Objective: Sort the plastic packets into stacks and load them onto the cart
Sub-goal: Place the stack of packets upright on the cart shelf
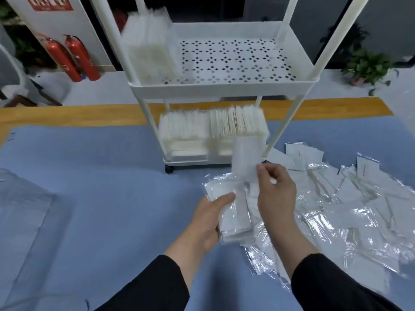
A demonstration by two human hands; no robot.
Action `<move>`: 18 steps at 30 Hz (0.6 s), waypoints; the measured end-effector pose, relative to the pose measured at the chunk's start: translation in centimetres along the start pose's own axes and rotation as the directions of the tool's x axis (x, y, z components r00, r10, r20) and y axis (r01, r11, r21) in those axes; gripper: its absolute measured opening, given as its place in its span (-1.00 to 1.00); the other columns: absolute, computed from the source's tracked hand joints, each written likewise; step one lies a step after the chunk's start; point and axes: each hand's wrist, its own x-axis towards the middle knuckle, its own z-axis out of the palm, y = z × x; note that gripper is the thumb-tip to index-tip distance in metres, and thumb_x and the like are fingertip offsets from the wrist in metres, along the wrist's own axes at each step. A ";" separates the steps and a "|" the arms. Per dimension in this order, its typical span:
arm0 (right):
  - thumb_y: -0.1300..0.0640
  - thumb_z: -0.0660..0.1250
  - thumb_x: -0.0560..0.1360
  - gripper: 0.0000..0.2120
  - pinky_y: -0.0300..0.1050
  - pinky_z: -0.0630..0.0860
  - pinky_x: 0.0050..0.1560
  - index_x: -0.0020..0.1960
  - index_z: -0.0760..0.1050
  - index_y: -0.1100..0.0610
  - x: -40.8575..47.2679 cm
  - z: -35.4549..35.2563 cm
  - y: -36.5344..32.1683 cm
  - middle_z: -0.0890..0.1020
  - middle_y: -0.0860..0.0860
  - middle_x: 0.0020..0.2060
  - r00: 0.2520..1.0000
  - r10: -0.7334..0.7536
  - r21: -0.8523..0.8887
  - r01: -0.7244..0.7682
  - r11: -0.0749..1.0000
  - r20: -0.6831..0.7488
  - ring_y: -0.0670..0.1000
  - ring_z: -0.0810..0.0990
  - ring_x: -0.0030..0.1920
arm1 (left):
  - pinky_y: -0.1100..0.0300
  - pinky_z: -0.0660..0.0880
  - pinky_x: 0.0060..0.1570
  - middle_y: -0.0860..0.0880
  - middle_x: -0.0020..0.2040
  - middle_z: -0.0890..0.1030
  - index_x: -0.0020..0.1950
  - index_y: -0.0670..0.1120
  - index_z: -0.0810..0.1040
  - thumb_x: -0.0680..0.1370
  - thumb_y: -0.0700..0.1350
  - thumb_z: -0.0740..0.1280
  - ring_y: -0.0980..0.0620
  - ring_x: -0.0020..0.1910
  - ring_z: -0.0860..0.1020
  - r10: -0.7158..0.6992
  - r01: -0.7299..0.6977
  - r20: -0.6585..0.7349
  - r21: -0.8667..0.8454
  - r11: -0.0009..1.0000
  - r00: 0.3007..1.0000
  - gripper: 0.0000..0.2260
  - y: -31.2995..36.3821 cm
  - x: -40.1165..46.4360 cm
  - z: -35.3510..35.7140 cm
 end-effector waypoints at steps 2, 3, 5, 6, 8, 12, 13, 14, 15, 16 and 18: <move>0.05 0.31 0.62 -0.87 -0.12 0.52 -0.09 -0.10 0.56 0.00 1.2 -0.8 0.5 0.65 -0.10 -0.23 0.999 0.008 0.037 -0.006 0.999 -0.045 -0.03 0.62 -0.15 | -0.17 0.64 0.04 -0.27 0.10 0.70 0.27 -0.22 0.61 0.56 -0.22 0.43 -0.22 0.01 0.67 0.005 -0.007 -0.054 -0.035 0.999 0.999 -0.72 -0.5 1.8 -1.0; 0.04 0.30 0.63 -0.86 -0.08 0.53 -0.12 -0.11 0.55 -0.02 1.8 -0.9 0.8 0.65 -0.09 -0.22 1.000 0.004 0.049 -0.003 0.999 -0.028 0.03 0.63 -0.17 | -0.21 0.62 0.08 -0.28 0.12 0.69 0.26 -0.22 0.61 0.56 -0.21 0.43 -0.23 0.02 0.67 0.014 -0.018 -0.064 -0.055 0.998 0.998 -0.72 -0.4 2.6 -1.2; 0.06 0.28 0.64 -0.85 -0.09 0.55 -0.17 -0.10 0.53 -0.01 2.5 -1.2 1.9 0.64 -0.11 -0.22 0.999 -0.040 0.026 0.040 0.999 -0.005 0.06 0.63 -0.23 | -0.21 0.63 0.08 -0.26 0.12 0.69 0.21 -0.20 0.62 0.58 -0.22 0.42 -0.22 0.02 0.67 0.065 -0.073 -0.090 -0.087 0.994 0.994 -0.78 -0.4 3.9 -1.7; 0.07 0.28 0.64 -0.86 -0.14 0.53 -0.20 -0.10 0.53 0.00 2.8 -1.1 2.3 0.64 -0.11 -0.25 0.997 -0.068 0.022 0.068 0.997 0.021 0.03 0.62 -0.26 | -0.16 0.64 0.06 -0.23 0.10 0.70 0.20 -0.18 0.62 0.59 -0.22 0.41 -0.19 0.01 0.68 0.095 -0.106 -0.105 -0.108 0.989 0.990 -0.80 -0.5 4.7 -2.0; 0.09 0.31 0.62 -0.87 -0.28 0.49 -0.19 -0.10 0.55 0.02 2.8 -0.2 3.5 0.64 -0.12 -0.26 0.976 -0.093 -0.053 0.106 0.993 0.196 -0.12 0.59 -0.26 | -0.16 0.63 0.12 -0.21 0.16 0.69 0.28 -0.17 0.59 0.61 -0.19 0.37 -0.19 0.10 0.68 0.163 -0.180 -0.117 -0.157 0.971 0.980 -0.76 -0.4 5.9 -2.5; 0.09 0.34 0.59 -0.94 -0.44 0.41 -0.07 -0.04 0.57 0.02 1.7 2.8 6.8 0.62 -0.13 -0.07 0.891 -0.137 -0.284 0.279 0.917 0.433 -0.22 0.56 -0.03 | -0.12 0.65 0.06 -0.21 0.30 0.63 0.41 -0.09 0.53 0.42 0.36 0.42 -0.20 0.24 0.62 0.157 -0.177 -0.123 -0.176 0.968 0.980 -0.28 -1.5 7.4 -3.0; 0.08 0.34 0.59 -0.94 -0.35 0.46 -0.02 -0.03 0.58 0.03 1.5 3.3 7.3 0.63 -0.13 -0.07 0.880 -0.157 -0.283 0.306 0.909 0.448 -0.19 0.58 -0.03 | -0.10 0.64 0.05 -0.22 0.30 0.63 0.42 -0.07 0.53 0.28 0.50 0.41 -0.20 0.25 0.62 0.137 -0.157 -0.112 -0.194 0.968 0.984 -0.11 -1.7 7.4 -2.9; 0.07 0.34 0.58 -0.93 -0.22 0.50 0.02 -0.03 0.58 0.03 1.3 3.7 7.7 0.63 -0.13 -0.08 0.872 -0.176 -0.288 0.333 0.898 0.458 -0.13 0.60 -0.03 | -0.10 0.61 0.09 -0.21 0.28 0.64 0.40 -0.06 0.55 0.19 0.58 0.35 -0.21 0.24 0.63 0.127 -0.147 -0.102 -0.218 0.965 0.987 -0.02 -1.9 7.3 -2.7; 0.05 0.34 0.58 -0.91 -0.11 0.53 0.02 -0.04 0.58 0.04 1.1 4.0 8.0 0.63 -0.12 -0.10 0.862 -0.198 -0.301 0.365 0.881 0.466 -0.09 0.60 -0.04 | -0.10 0.58 0.15 -0.19 0.24 0.66 0.37 -0.05 0.57 0.17 0.61 0.27 -0.20 0.22 0.64 0.147 -0.167 -0.099 -0.237 0.957 0.984 -0.01 -2.3 7.2 -2.6; 0.03 0.33 0.58 -0.89 -0.08 0.52 -0.01 -0.04 0.58 0.04 0.9 4.1 8.1 0.63 -0.10 -0.13 0.851 -0.215 -0.317 0.396 0.862 0.479 -0.05 0.60 -0.08 | -0.11 0.57 0.18 -0.18 0.20 0.68 0.34 -0.04 0.59 0.18 0.60 0.20 -0.20 0.18 0.66 0.176 -0.198 -0.106 -0.259 0.945 0.979 -0.04 -2.9 7.2 -2.9; -0.01 0.30 0.59 -0.86 -0.25 0.46 -0.16 -0.06 0.54 0.03 0.5 3.8 8.3 0.59 -0.10 -0.23 0.833 -0.257 -0.338 0.453 0.825 0.490 -0.03 0.55 -0.18 | -0.13 0.55 0.23 -0.18 0.19 0.69 0.36 -0.05 0.57 0.18 0.59 0.18 -0.19 0.18 0.67 0.246 -0.263 -0.094 -0.279 0.924 0.965 -0.02 -4.0 7.1 -3.3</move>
